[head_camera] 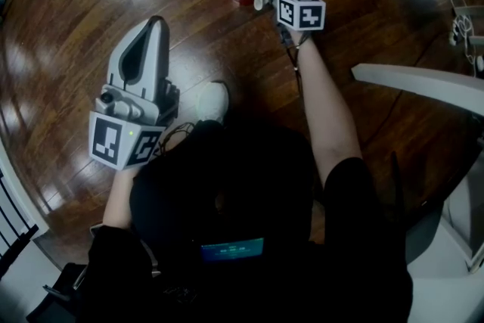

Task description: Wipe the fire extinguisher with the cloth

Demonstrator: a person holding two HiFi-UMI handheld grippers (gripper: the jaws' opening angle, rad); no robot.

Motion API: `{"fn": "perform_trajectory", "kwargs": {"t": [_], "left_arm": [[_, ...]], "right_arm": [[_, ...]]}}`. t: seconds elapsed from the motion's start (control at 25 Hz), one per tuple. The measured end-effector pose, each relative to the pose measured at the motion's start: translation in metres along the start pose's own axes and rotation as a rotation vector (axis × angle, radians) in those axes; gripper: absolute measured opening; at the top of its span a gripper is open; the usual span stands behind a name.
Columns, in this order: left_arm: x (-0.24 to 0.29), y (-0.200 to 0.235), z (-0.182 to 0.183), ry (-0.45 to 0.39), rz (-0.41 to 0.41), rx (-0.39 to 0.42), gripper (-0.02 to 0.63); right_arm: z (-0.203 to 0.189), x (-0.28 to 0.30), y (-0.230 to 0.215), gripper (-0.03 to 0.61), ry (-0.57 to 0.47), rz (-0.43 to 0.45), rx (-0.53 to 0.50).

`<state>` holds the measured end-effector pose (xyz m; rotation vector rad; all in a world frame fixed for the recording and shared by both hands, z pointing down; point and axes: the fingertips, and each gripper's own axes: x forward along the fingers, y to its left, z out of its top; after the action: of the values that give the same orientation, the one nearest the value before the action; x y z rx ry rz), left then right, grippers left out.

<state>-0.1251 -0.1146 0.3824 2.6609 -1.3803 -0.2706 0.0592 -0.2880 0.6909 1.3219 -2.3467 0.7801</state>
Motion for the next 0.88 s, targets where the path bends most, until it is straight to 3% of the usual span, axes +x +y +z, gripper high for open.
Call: {"fn": "perform_trajectory", "kwargs": {"t": [0.6,0.72,0.88], "left_arm": [[-0.006,0.004,0.001,-0.008,0.004,-0.008,-0.002],[-0.006,0.004,0.002,-0.012,0.003,-0.012,-0.002],[-0.003,0.007,-0.001,-0.011,0.005,-0.019,-0.002]], "right_arm": [[-0.013,0.004,-0.001,0.091,0.039,-0.013,-0.007],[0.000,-0.013,-0.001,0.091,-0.021,-0.016,0.000],[0.032,-0.046,0.006,0.091,-0.176,0.020,0.041]]}}
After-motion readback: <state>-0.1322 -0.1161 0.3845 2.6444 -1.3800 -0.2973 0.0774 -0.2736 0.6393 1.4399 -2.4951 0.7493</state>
